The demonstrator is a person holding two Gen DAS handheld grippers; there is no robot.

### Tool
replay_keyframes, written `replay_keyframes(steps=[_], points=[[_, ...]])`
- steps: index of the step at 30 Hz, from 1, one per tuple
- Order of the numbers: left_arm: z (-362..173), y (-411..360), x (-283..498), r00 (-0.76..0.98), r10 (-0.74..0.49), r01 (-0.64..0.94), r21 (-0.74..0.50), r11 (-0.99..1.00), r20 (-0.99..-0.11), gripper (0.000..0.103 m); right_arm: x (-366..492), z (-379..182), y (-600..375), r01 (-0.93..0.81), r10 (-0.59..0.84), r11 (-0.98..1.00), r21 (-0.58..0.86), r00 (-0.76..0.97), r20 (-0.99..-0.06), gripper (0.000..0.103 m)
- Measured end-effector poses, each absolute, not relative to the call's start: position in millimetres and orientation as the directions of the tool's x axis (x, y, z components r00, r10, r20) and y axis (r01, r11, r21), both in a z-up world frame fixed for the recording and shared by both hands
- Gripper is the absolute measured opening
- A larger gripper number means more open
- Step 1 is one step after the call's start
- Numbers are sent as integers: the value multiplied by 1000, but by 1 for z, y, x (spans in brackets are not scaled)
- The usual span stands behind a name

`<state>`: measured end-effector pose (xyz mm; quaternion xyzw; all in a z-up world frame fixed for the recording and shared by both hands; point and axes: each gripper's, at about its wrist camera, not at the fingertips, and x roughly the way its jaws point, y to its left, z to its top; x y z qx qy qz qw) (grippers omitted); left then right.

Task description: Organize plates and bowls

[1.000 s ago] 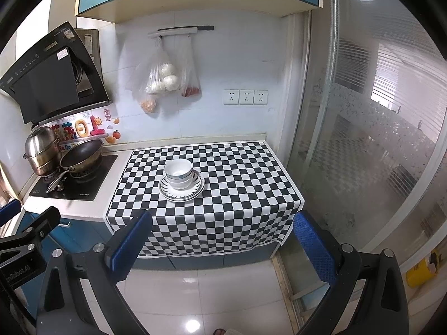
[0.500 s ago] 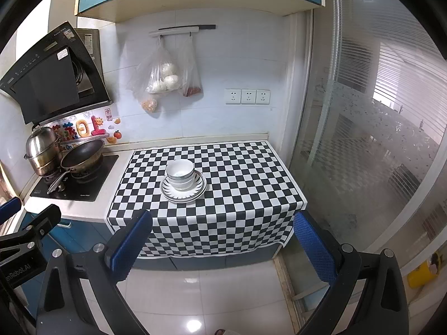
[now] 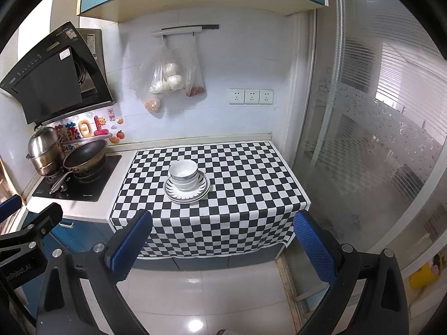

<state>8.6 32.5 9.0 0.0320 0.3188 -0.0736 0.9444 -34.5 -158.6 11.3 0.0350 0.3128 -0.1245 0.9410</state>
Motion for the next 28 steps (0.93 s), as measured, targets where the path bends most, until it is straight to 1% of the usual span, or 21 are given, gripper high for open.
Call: replay_keyframes(steps=[23,28], points=[[9,40,7,782,-111,152,15,988,-613,102,-38,11,-157,251,-209,968,-16,767,-607,103],[10,40,6,793,-106,146,19,989,-599,102,-39,12,-155,250,-213,968,-23,769,-603,103]])
